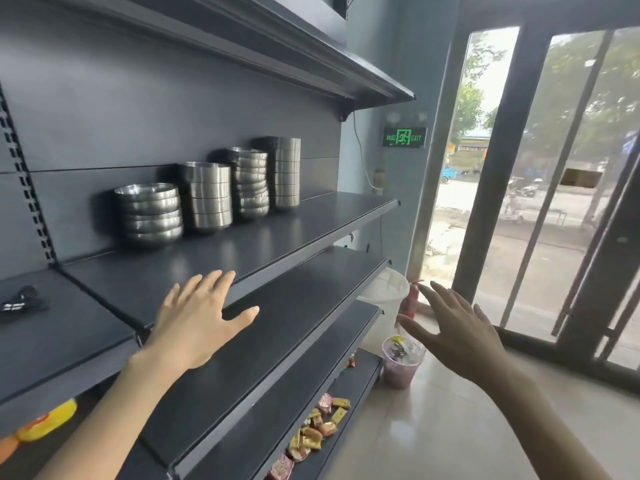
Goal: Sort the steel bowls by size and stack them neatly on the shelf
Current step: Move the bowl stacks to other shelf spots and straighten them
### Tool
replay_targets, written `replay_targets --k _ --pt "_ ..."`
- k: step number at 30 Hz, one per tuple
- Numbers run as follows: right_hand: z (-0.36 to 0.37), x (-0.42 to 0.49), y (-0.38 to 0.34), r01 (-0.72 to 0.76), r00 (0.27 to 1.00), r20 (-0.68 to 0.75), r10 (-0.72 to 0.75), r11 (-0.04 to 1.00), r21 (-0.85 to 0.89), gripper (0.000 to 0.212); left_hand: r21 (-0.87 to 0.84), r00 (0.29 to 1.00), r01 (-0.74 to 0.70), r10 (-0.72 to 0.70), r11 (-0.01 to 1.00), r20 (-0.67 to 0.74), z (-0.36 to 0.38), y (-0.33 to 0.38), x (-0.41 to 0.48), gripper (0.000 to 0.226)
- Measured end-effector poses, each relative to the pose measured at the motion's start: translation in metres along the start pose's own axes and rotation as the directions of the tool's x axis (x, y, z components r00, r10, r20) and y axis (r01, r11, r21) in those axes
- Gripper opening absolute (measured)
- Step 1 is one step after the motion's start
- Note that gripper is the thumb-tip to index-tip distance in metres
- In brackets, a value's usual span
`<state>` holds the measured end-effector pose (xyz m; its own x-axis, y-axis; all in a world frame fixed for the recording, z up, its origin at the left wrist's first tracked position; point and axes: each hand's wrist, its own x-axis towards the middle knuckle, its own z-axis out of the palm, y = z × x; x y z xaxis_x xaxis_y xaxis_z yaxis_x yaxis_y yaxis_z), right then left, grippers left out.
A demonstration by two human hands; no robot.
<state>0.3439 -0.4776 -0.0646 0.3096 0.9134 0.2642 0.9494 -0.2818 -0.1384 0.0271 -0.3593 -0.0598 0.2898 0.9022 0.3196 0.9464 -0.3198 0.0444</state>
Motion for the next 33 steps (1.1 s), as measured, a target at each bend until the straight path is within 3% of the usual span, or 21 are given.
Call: replay_targets --k 4,8,19,25,33 --pt "0.023 0.056 -0.012 0.060 0.998 -0.037 -0.058 0.998 0.038 0.086 0.017 0.997 0.070 -0.069 0.997 -0.021 0.007 -0.014 0.038 0.075" --pt "0.048 0.116 -0.030 0.107 0.992 -0.068 -0.102 0.992 0.072 0.104 0.008 0.993 0.116 -0.115 0.993 -0.025 0.018 -0.029 0.075 0.076" --pt "0.076 0.228 -0.113 0.311 0.950 -0.082 -0.300 0.929 0.201 0.080 0.020 0.946 0.319 -0.317 0.948 -0.068 0.014 -0.078 0.119 0.076" --pt "0.095 0.278 -0.160 0.444 0.895 -0.079 -0.440 0.856 0.264 0.080 0.076 0.870 0.491 -0.486 0.868 -0.082 0.012 -0.106 0.115 0.077" --pt "0.114 0.355 -0.209 0.615 0.778 -0.103 -0.620 0.718 0.325 0.084 0.090 0.690 0.720 -0.693 0.689 -0.208 0.003 -0.119 0.118 0.077"
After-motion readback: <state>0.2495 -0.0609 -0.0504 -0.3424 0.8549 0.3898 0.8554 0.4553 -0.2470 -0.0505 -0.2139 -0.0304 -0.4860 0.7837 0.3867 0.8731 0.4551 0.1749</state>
